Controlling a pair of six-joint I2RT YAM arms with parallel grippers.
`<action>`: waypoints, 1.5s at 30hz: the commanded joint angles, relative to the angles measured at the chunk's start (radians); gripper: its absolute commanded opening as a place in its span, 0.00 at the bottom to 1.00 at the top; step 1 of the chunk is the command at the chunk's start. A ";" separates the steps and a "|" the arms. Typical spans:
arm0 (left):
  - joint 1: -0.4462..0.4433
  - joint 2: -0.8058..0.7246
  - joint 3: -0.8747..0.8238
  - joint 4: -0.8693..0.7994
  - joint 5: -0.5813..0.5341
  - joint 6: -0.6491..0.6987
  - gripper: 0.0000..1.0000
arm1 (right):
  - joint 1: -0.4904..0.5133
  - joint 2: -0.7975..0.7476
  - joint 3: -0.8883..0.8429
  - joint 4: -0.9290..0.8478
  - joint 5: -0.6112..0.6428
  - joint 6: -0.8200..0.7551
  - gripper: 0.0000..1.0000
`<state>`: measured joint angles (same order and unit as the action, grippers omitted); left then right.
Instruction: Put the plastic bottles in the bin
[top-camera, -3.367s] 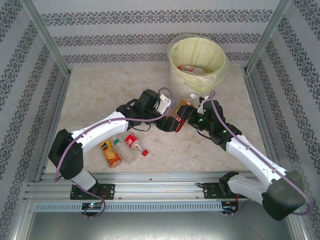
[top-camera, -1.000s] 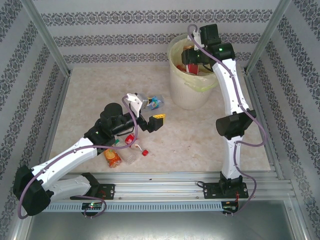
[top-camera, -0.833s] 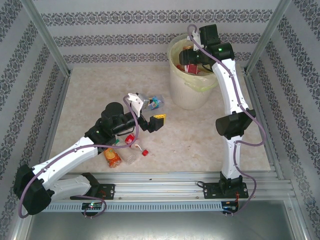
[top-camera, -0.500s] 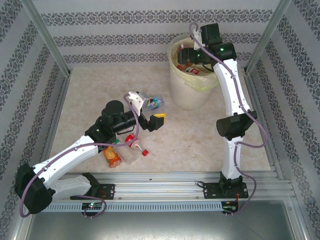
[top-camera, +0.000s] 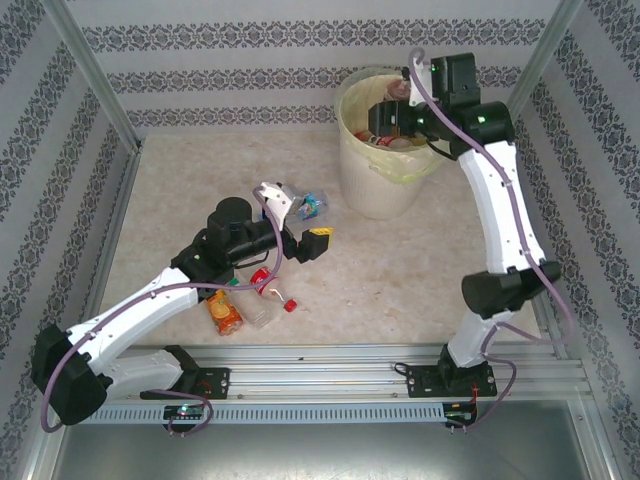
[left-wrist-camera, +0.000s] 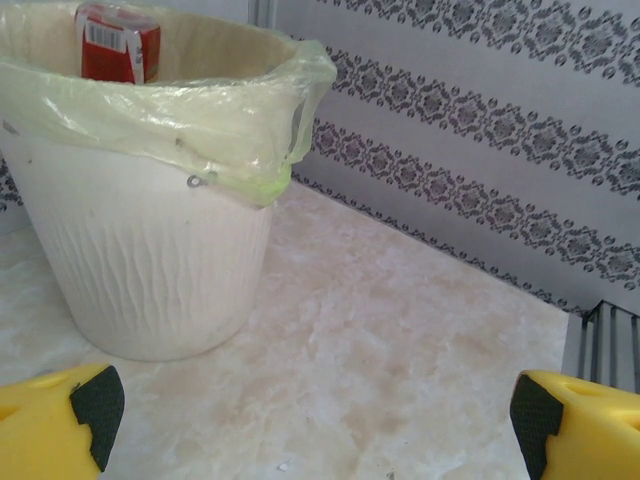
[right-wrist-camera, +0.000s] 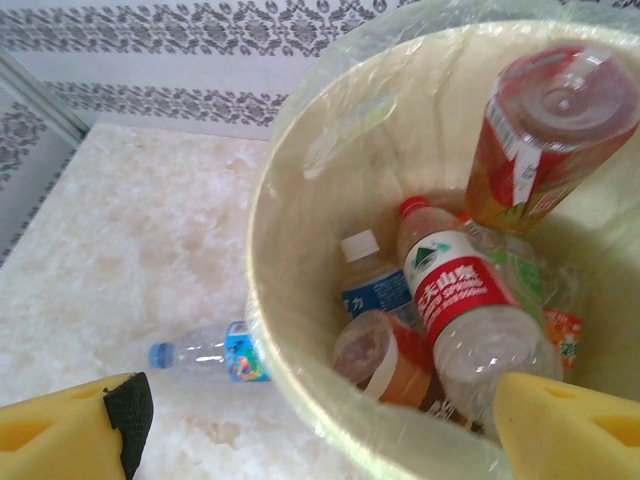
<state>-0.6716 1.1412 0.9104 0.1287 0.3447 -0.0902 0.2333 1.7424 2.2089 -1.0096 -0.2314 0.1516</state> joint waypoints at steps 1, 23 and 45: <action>0.014 0.014 0.045 -0.067 -0.036 0.058 1.00 | 0.003 -0.124 -0.144 0.093 -0.074 0.032 0.89; 0.231 0.368 0.388 -0.566 -0.042 0.264 1.00 | -0.002 -0.956 -1.197 0.394 -0.336 0.258 0.98; 0.277 1.014 1.004 -0.992 -0.172 0.534 1.00 | -0.001 -1.123 -1.387 0.349 -0.372 0.320 0.98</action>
<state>-0.4038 2.1304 1.8702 -0.7883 0.2123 0.3923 0.2329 0.6361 0.8310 -0.6464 -0.5964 0.4664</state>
